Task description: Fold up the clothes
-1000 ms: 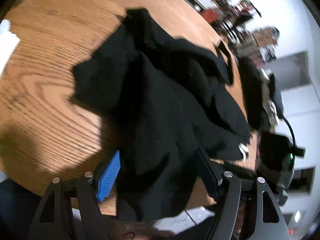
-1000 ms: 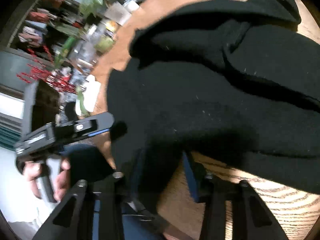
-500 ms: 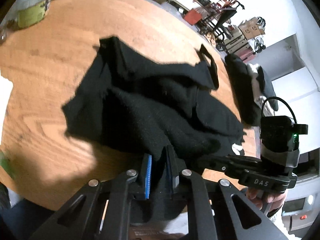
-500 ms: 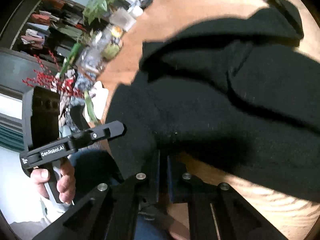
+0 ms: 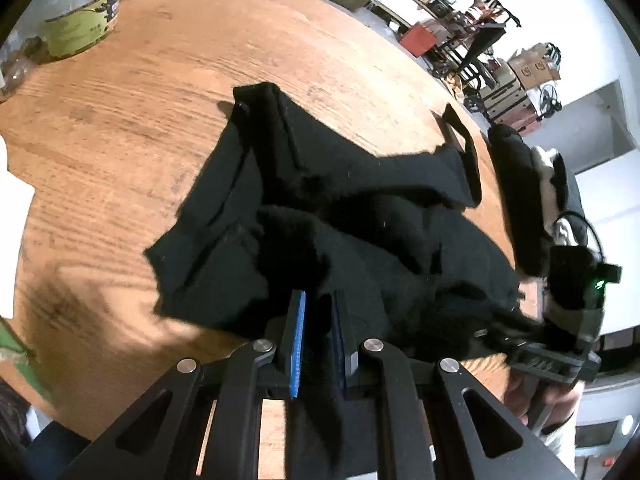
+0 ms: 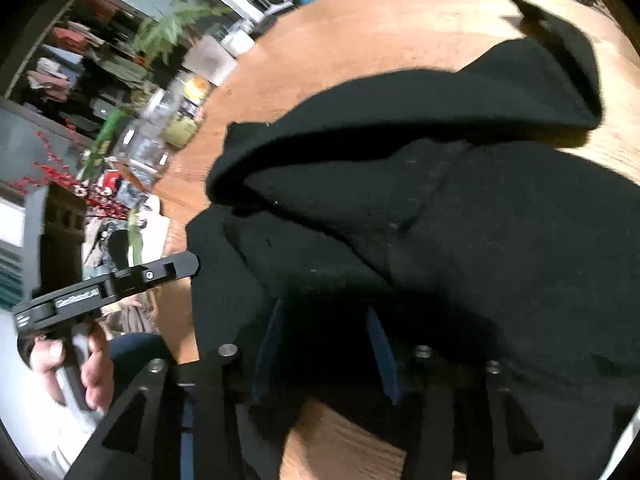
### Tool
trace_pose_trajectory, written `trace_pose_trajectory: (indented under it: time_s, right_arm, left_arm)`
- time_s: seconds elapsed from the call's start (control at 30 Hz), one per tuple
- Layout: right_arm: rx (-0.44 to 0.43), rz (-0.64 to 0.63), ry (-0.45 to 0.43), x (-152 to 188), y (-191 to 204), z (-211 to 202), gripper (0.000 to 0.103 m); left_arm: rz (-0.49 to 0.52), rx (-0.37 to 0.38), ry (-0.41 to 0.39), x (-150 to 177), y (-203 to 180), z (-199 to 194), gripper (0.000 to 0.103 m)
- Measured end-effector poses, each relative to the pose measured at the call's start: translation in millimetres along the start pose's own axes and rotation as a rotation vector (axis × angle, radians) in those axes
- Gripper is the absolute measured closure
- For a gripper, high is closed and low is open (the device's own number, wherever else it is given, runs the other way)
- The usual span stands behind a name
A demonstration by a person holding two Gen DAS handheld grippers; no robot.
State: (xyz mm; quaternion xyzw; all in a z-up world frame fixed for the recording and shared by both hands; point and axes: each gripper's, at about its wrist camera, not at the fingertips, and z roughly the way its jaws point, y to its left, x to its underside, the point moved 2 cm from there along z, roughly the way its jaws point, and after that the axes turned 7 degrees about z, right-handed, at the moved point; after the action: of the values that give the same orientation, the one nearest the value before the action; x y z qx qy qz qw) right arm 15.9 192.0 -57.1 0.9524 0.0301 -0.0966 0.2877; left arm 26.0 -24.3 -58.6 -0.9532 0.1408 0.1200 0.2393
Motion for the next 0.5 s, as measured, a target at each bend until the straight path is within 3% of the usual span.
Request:
trace_pose_trajectory:
  time_s: [0.07,0.23,0.33,0.43,0.5]
  right_arm:
    - [0.007,-0.020,-0.022,7.0,-9.7,-19.5,0.046]
    - [0.047,-0.025,-0.081,20.6,-37.3,-57.4,0.045]
    - [0.061,0.024,-0.121,22.6,-58.3,-71.6,0.045]
    - [0.073,0.119,-0.153,24.6,-84.2,-82.0,0.044]
    - [0.031,0.149,-0.145,27.3,-91.3,-85.0,0.044]
  left_arm:
    - [0.010,0.000,0.000,6.6,-1.1,0.4,0.090]
    - [0.029,-0.013,-0.011,9.5,-9.3,3.1,0.090]
    - [-0.032,-0.050,0.002,2.1,-4.7,12.2,0.090]
    - [-0.024,-0.003,-0.078,-0.9,-17.7,-2.3,0.090]
    - [-0.012,0.034,-0.124,-2.4,-28.0,-10.3,0.090]
